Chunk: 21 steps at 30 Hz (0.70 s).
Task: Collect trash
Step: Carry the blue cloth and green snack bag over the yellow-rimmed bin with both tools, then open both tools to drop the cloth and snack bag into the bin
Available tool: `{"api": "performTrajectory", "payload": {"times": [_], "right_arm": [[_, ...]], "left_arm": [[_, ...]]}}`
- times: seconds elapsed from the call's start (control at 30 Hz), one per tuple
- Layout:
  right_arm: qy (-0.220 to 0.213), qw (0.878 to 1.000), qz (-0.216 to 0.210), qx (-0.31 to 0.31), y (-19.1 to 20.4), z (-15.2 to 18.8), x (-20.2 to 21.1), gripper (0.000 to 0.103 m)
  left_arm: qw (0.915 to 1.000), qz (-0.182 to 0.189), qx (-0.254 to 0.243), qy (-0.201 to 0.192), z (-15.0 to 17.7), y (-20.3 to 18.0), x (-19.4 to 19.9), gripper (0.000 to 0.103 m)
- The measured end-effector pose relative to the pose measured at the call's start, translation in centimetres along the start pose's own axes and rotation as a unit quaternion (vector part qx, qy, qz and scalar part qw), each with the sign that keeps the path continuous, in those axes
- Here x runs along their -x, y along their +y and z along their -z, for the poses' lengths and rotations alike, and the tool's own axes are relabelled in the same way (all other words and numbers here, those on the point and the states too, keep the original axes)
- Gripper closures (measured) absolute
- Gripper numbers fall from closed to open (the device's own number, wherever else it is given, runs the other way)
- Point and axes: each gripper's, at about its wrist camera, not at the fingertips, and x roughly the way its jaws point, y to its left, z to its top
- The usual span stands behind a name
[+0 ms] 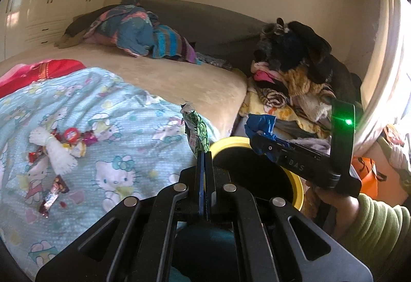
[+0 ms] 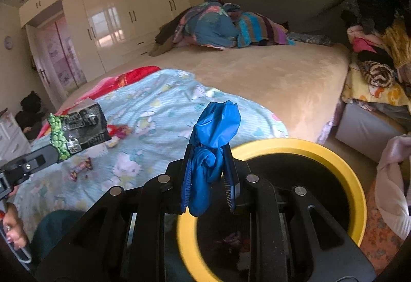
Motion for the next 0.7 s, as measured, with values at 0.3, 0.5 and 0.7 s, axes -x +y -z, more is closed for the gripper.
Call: {"api": "performTrajectory", "payload": {"times": [0.3,0.5,0.7], "right_arm": [[0.009,0.999,0.028,-0.016,-3.3,1.2,1.1,0.086],[0.015,0.999,0.043,-0.029,-5.1,2.1,1.5,0.086],[0.019,0.997,0.052,-0.047,-6.8,2.3,1.5,0.085]], "left_arm": [[0.9988,0.029,-0.024,0.031,1.2,-3.0,-2.2,0.102],[0.9968,0.043,-0.046,0.05,2.2,-4.8,-3.4,0.102],[0.9932,0.057,-0.068,0.076,3.6,-6.5,-5.1,0.102]]}}
